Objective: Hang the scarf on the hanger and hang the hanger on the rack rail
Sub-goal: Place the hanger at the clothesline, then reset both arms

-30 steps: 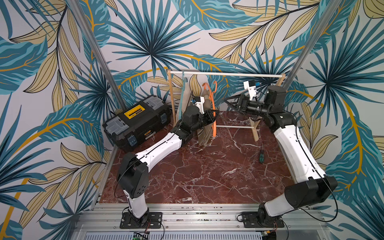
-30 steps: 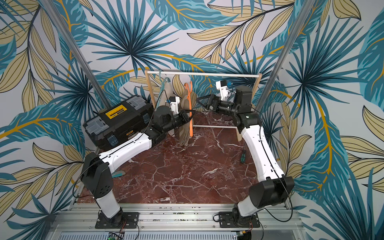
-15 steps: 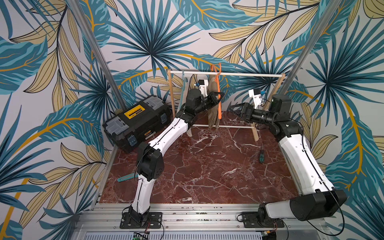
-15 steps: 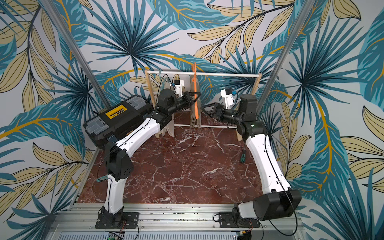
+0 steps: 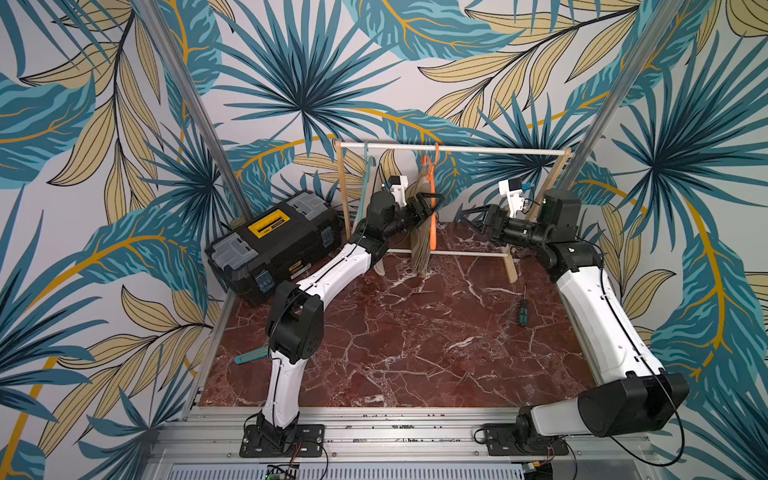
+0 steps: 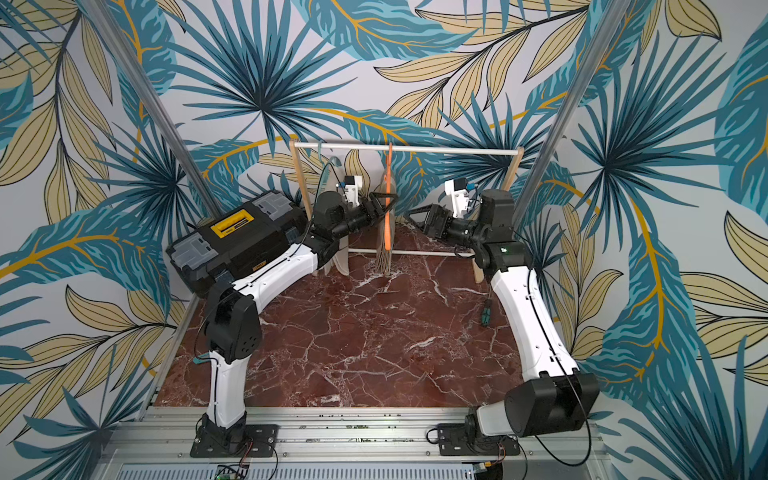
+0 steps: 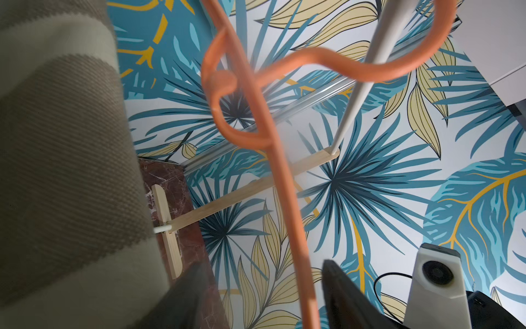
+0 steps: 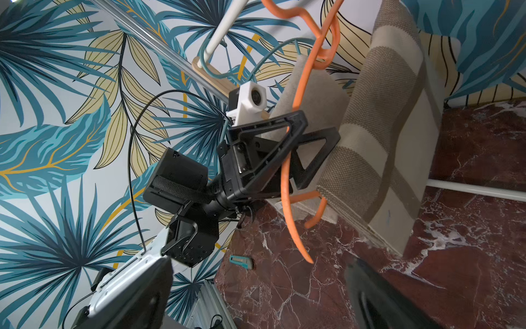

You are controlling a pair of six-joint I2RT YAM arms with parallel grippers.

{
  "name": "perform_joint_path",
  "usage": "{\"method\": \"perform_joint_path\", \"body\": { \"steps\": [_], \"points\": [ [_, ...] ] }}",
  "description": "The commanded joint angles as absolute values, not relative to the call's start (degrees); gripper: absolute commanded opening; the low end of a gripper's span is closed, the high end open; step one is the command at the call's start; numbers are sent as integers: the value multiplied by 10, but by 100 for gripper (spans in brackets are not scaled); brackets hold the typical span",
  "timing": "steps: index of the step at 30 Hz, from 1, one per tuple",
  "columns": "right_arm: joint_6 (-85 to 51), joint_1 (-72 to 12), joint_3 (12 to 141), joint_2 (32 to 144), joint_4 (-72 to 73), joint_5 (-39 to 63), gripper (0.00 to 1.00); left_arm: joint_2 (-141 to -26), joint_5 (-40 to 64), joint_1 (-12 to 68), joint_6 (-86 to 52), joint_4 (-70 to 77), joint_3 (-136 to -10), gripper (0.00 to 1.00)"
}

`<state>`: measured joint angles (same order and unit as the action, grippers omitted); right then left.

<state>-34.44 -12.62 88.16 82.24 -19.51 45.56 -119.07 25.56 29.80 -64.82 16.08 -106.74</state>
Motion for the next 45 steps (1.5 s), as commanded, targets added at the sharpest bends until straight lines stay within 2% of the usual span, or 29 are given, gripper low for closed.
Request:
{"method": "perform_joint_path", "body": {
  "steps": [1, 5, 9, 13, 15, 17, 19, 25, 29, 33, 36, 40, 42, 45],
  "points": [
    [-295, -122, 909, 838, -228, 415, 99, -1162, 262, 285, -626, 159, -1065, 100],
    [-234, -122, 945, 843, -281, 300, 99, -1096, 268, 267, -541, 115, -1041, 100],
    [-183, -122, 907, 793, -264, 154, 99, -989, 244, 267, -382, -24, -1000, 100],
    [-167, -122, 756, 713, -158, -3, 99, -864, 158, 267, -272, -87, -872, 100],
    [-156, -122, 638, 667, -52, -31, 99, -797, 92, 266, -235, -107, -797, 100],
    [-151, -122, 515, 621, 63, -46, 99, -725, 21, 266, -207, -101, -713, 100],
    [-152, -122, 443, 600, 131, -84, 99, -657, -65, 266, -189, -95, -628, 100],
    [-154, -119, 346, 647, 216, -202, 99, -535, -268, 261, -74, -59, -424, 100],
    [-140, -113, 289, 696, 300, -206, 99, -495, -306, 200, -63, 79, -276, 100],
    [-110, -100, 267, 733, 369, -186, 99, -514, -279, 114, -74, 222, -171, 100],
    [-86, -89, 267, 743, 389, -180, 99, -585, -255, 61, -56, 379, -126, 100],
    [-66, -52, 240, 741, 413, -174, 99, -746, -166, 6, -51, 535, -140, 100],
    [-67, -22, 205, 729, 456, -153, 99, -783, -152, -2, -42, 499, -178, 100],
    [-71, 4, 160, 735, 529, -139, 99, -827, -127, -7, -33, 579, -162, 100]
  ]
}}
